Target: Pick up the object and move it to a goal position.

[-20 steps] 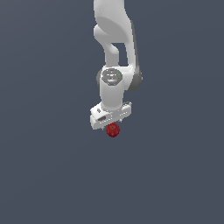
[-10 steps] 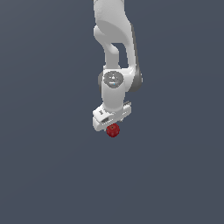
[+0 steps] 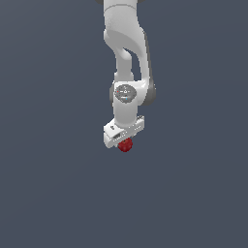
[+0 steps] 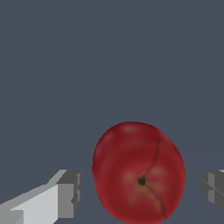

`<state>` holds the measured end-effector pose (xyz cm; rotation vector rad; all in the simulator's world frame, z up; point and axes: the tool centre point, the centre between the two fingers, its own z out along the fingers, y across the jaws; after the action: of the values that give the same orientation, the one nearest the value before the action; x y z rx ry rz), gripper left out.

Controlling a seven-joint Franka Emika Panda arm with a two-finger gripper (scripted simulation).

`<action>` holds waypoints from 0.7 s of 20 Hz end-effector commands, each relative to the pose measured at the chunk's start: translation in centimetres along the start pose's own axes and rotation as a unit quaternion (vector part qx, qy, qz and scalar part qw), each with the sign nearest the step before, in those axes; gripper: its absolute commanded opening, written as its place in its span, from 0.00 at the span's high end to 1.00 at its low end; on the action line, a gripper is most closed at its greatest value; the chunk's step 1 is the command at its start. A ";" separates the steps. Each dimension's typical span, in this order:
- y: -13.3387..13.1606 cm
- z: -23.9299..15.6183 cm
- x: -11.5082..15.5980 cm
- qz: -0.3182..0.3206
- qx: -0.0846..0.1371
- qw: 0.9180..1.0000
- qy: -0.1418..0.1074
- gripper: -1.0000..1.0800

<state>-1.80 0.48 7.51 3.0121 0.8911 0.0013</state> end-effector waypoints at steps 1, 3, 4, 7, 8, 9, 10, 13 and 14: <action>-0.1 1.4 -0.1 -0.001 0.000 1.000 0.000 0.04; -0.1 2.2 -0.1 -0.001 0.000 1.000 0.000 0.04; -0.1 2.5 -0.1 -0.001 0.000 1.000 0.000 0.04; 0.0 2.9 0.0 -0.001 0.000 1.000 0.000 0.04; 0.0 2.9 0.0 -0.001 0.000 1.000 0.000 0.04; 0.0 2.9 0.0 -0.001 0.000 1.000 0.000 1.00; 0.0 2.9 0.0 -0.001 0.000 1.000 0.000 1.00; 0.0 2.9 0.0 -0.001 0.000 1.000 0.000 1.00; 0.0 2.9 0.0 -0.001 0.000 1.000 0.000 1.00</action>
<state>-1.79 0.36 4.72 3.0113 0.8925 0.0006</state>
